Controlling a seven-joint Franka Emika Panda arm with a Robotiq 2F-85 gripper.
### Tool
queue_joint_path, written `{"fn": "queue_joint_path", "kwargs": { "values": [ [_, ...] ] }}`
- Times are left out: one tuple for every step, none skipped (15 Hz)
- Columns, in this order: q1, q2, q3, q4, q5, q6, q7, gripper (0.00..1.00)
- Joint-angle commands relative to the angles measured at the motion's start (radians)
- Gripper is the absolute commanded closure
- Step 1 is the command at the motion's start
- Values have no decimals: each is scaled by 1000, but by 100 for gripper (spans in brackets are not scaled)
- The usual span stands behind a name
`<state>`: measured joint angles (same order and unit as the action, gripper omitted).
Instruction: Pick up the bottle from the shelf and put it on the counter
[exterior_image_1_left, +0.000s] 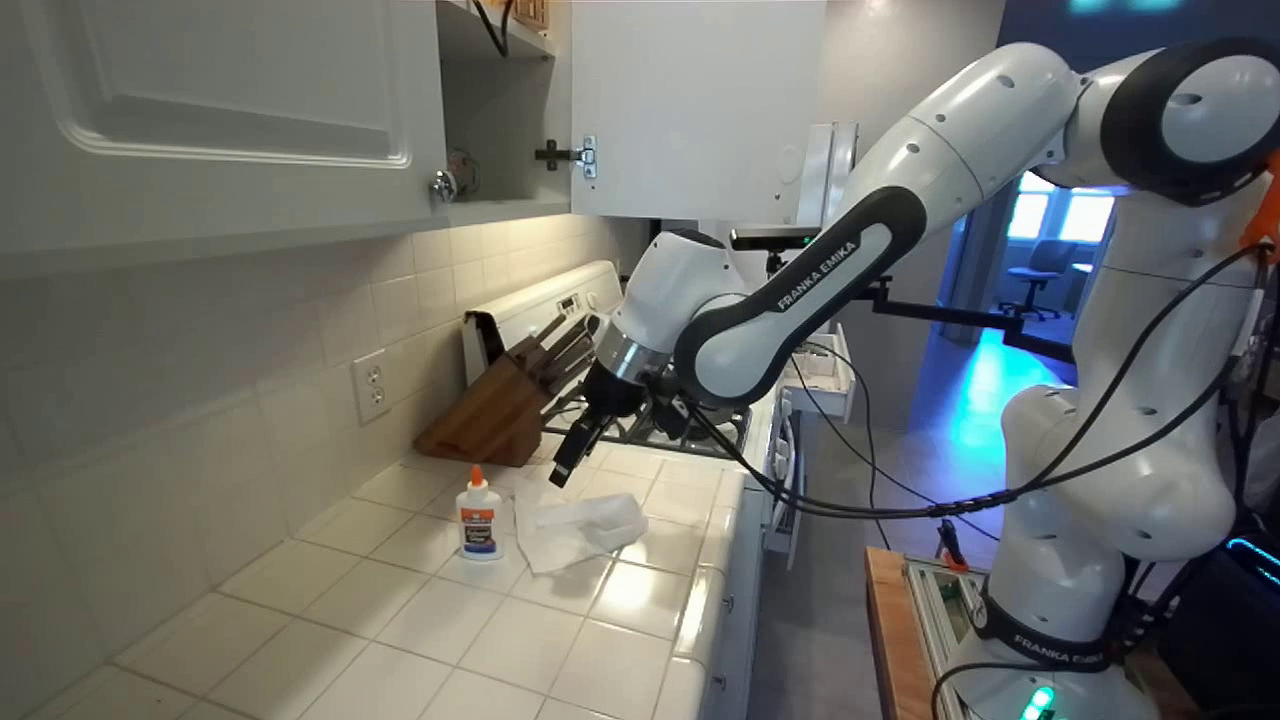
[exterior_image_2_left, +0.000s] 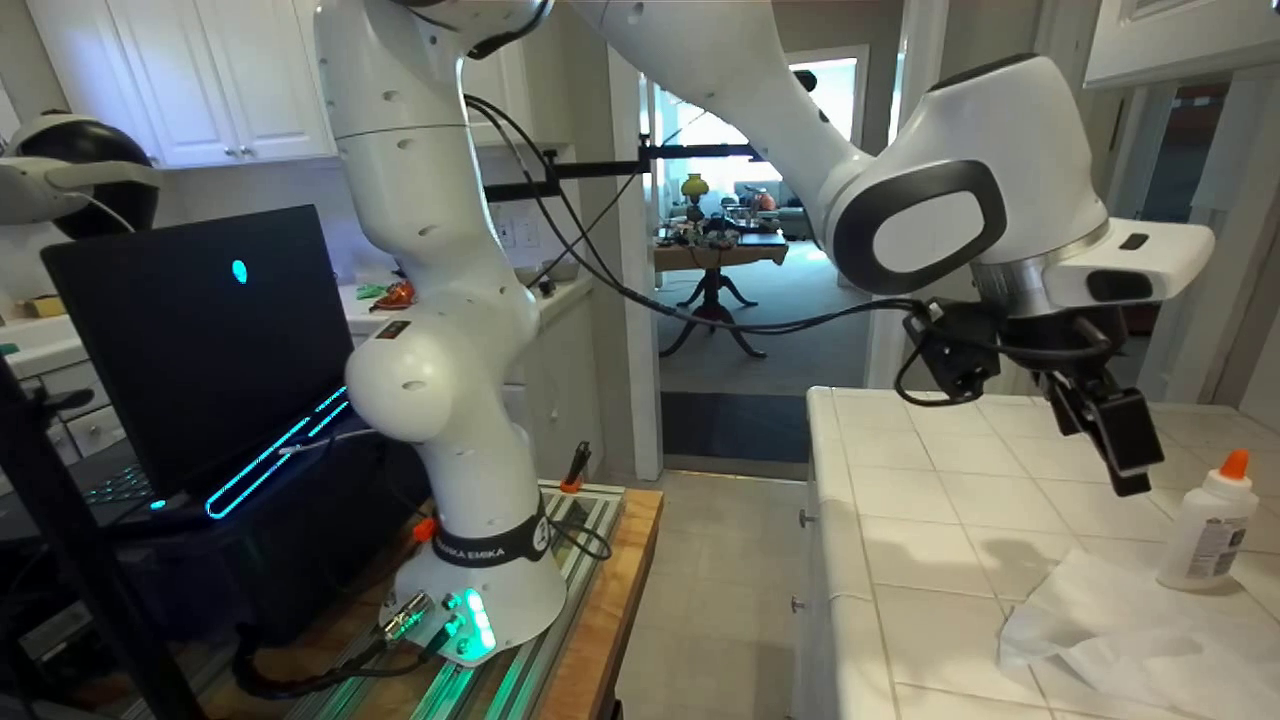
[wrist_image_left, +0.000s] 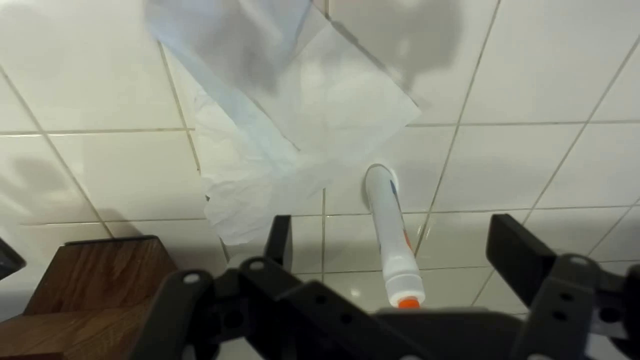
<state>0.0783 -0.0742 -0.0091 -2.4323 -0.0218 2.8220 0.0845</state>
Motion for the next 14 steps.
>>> {"fn": "queue_joint_path", "kwargs": {
  "values": [
    [-27, -67, 40, -7, -78, -89, 47, 0],
    [-22, -76, 43, -11, -60, -88, 18, 0],
    [-23, -84, 47, -12, -57, -87, 18, 0],
    [-24, -90, 51, -14, -56, -83, 17, 0],
    [-29, -95, 56, -14, -66, -79, 30, 0],
    [-31, -101, 60, -16, -68, -81, 36, 0],
    [-34, -106, 62, -17, -69, -84, 41, 0],
    [-39, -112, 65, -17, -72, -89, 55, 0],
    [-44, -116, 67, -20, -75, -83, 63, 0],
    [-29, -77, 57, 1, -30, -61, 10, 0],
    [-31, -78, 57, 1, -30, -61, 10, 0],
    [-31, -77, 57, 1, -30, -61, 10, 0],
    [-31, -76, 57, 1, -30, -61, 10, 0],
    [-31, -76, 57, 1, -30, -61, 10, 0]
  ]
}}
